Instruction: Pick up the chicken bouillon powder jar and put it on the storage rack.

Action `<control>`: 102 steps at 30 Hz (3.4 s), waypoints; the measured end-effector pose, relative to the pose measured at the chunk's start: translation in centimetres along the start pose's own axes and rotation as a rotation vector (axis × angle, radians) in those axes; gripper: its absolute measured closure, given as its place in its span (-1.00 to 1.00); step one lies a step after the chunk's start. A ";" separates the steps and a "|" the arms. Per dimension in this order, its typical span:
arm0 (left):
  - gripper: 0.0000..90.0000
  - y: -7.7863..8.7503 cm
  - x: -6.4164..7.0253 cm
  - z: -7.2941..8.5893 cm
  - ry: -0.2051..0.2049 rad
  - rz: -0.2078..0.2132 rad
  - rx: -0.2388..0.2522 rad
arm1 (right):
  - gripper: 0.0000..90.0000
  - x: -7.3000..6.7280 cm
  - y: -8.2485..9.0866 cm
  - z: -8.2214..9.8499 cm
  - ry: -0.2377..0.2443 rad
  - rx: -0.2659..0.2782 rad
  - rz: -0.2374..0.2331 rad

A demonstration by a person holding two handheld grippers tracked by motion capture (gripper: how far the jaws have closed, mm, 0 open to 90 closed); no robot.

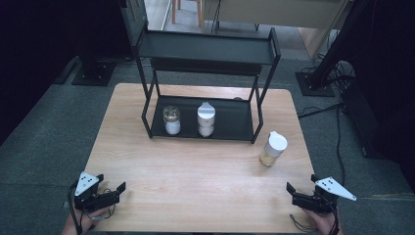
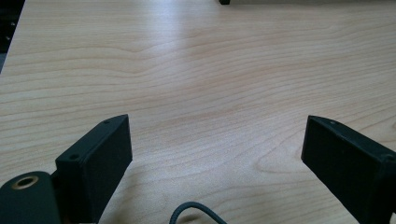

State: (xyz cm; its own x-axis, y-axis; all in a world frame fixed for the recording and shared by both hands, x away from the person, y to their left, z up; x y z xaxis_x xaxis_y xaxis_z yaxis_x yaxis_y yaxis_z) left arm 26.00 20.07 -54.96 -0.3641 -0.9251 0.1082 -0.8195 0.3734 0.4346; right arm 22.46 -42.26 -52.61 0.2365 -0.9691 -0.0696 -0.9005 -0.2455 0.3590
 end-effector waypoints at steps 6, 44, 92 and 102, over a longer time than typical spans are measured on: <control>-0.80 0.0 0.0 0.0 -0.002 0.003 -0.001 | -1.00 -1.0 -1.0 -0.9 0.030 -0.005 -0.015; -0.80 0.1 0.0 0.0 -0.005 0.010 0.001 | -0.86 -3.6 -6.3 -4.8 0.063 -0.009 -0.029; -0.80 0.1 0.0 0.0 -0.002 0.019 0.001 | -0.33 -4.7 -9.6 -7.4 0.094 -0.022 0.010; -0.80 0.1 0.0 0.0 -0.003 0.021 0.002 | -0.33 -6.4 -9.7 -7.7 0.103 -0.020 -0.020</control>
State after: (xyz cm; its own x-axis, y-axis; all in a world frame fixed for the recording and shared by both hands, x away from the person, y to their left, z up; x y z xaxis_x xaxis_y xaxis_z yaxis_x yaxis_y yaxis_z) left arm 25.94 20.08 -54.92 -0.3823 -0.9169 0.1143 -0.8126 0.3926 0.4309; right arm 32.47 -33.47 -48.44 0.2919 -0.9562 0.0189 -0.8877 -0.2635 0.3775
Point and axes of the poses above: each handheld gripper's, and its own axes: y roughly backward along the jaws, z roughly out of its underside, x roughly to its right, the point moved 6 cm from there along -y, roughly forward along the jaws, and after that the axes turned 9 degrees about x, right-handed, at the moved point
